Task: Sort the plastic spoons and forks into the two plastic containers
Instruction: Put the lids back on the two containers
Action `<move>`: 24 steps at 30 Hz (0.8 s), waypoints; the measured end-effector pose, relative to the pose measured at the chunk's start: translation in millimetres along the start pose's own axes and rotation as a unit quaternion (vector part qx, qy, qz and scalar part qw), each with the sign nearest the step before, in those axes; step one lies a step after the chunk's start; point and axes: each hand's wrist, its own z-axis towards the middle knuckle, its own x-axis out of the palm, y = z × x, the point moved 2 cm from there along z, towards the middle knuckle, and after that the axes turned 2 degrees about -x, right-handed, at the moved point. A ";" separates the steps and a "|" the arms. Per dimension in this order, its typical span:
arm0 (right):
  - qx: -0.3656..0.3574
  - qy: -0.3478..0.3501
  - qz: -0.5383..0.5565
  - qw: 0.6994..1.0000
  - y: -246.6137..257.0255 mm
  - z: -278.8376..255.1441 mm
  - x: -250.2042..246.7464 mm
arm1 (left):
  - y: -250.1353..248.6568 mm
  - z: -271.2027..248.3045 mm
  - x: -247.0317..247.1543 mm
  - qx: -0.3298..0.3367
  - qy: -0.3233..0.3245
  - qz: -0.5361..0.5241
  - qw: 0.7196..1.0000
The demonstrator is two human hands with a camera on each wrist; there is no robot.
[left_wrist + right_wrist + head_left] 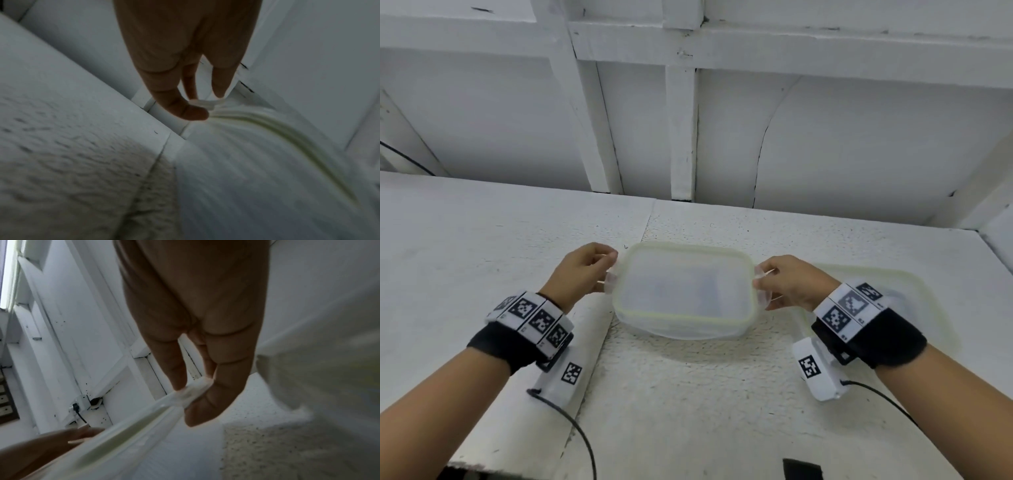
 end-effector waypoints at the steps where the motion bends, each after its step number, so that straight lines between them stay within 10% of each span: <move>1: 0.000 0.000 0.009 1.000 -0.8 -1.2 0.7 | -1.2 -0.5 2.4 -0.026 0.003 -0.008 1.000; 24: -0.004 -0.048 0.021 0.999 -4.4 1.3 -1.4 | 1.3 -1.4 14.1 -0.034 0.022 0.062 0.997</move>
